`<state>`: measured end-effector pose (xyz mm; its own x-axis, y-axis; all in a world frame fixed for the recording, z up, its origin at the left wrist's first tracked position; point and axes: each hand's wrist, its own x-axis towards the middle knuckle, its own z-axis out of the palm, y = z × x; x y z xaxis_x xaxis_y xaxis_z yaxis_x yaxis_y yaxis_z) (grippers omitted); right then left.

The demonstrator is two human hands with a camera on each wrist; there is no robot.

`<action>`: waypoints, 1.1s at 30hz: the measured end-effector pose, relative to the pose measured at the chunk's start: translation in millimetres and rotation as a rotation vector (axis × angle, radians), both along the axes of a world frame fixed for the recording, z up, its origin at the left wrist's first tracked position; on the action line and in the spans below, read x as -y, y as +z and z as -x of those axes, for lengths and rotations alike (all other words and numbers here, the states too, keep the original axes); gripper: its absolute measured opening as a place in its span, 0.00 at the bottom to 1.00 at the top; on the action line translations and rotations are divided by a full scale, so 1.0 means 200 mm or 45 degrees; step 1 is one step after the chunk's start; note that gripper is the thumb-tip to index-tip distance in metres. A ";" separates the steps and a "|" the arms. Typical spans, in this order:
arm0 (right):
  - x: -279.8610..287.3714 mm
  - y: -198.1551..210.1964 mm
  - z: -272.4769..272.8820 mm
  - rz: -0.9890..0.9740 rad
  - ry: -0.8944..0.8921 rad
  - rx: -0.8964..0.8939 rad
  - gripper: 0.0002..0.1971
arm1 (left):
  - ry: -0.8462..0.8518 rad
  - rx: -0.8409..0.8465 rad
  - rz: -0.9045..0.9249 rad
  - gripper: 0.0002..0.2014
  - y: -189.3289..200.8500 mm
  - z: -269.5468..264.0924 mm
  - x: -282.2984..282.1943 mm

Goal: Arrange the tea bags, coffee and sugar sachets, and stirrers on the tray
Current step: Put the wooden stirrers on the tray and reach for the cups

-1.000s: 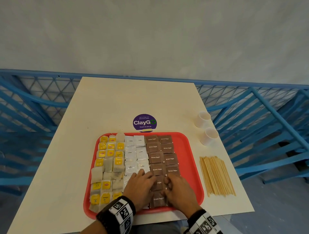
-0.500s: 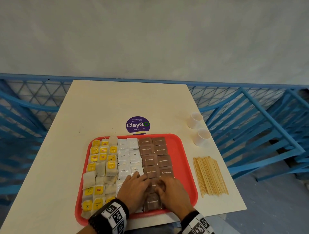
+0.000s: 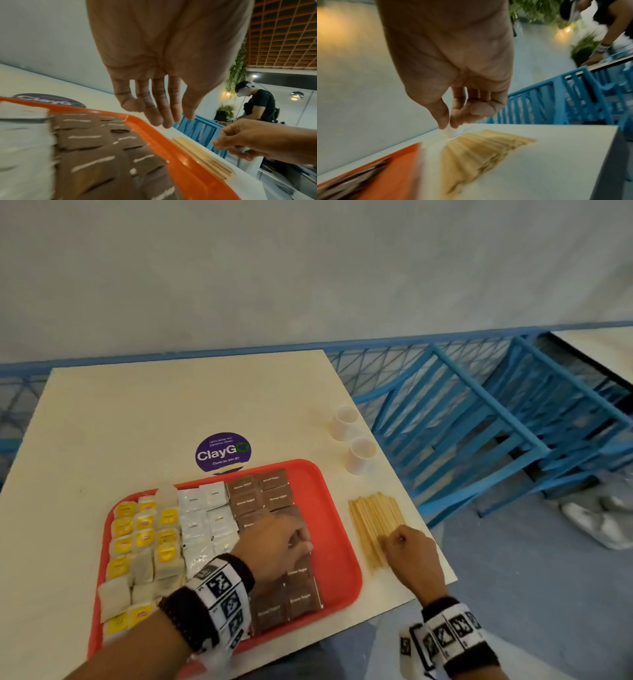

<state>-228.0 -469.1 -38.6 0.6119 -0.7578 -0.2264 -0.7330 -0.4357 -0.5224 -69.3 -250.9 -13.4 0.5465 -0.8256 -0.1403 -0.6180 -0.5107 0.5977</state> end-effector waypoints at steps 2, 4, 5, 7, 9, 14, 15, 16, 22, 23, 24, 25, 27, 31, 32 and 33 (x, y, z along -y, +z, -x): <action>0.12 -0.04 -0.04 0.024 -0.045 -0.090 0.13 | -0.068 0.078 -0.027 0.08 0.03 0.00 0.14; 0.19 -0.09 -0.07 0.008 -0.062 -0.219 0.28 | -0.142 0.184 -0.081 0.08 0.03 0.01 0.29; 0.20 -0.11 -0.10 -0.029 -0.072 -0.300 0.38 | -0.196 0.250 -0.119 0.09 0.02 0.02 0.35; 0.18 -0.12 -0.14 -0.090 -0.079 -0.436 0.55 | -0.282 0.341 -0.225 0.11 -0.01 0.04 0.45; 0.14 -0.13 -0.18 -0.080 -0.066 -0.505 0.62 | -0.290 0.362 -0.303 0.12 -0.05 0.05 0.51; 0.03 -0.14 -0.25 0.111 -0.010 -0.596 0.52 | -0.229 0.298 -0.295 0.11 -0.09 0.08 0.53; 0.02 -0.15 -0.25 0.126 -0.016 -0.586 0.49 | -0.220 0.285 -0.303 0.11 -0.10 0.08 0.52; 0.01 -0.15 -0.26 0.138 -0.012 -0.574 0.46 | -0.213 0.274 -0.312 0.11 -0.10 0.08 0.51; -0.04 -0.19 -0.26 0.281 0.143 -0.516 0.26 | -0.352 0.310 -0.381 0.17 -0.14 0.12 0.56; -0.04 -0.20 -0.27 0.309 0.175 -0.517 0.21 | -0.387 0.316 -0.420 0.20 -0.14 0.13 0.58; -0.03 -0.20 -0.28 0.323 0.199 -0.518 0.18 | -0.409 0.325 -0.459 0.21 -0.15 0.13 0.60; -0.03 -0.20 -0.29 0.322 0.219 -0.525 0.16 | -0.418 0.329 -0.492 0.21 -0.16 0.14 0.61; -0.03 -0.19 -0.32 0.298 0.238 -0.540 0.15 | -0.405 0.314 -0.524 0.23 -0.19 0.16 0.62; -0.02 -0.16 -0.35 0.272 0.262 -0.579 0.16 | -0.372 0.309 -0.489 0.23 -0.24 0.17 0.62; -0.01 -0.15 -0.35 0.265 0.272 -0.586 0.16 | -0.376 0.305 -0.468 0.22 -0.24 0.17 0.62; 0.00 -0.14 -0.35 0.271 0.293 -0.602 0.16 | -0.380 0.296 -0.451 0.20 -0.24 0.17 0.62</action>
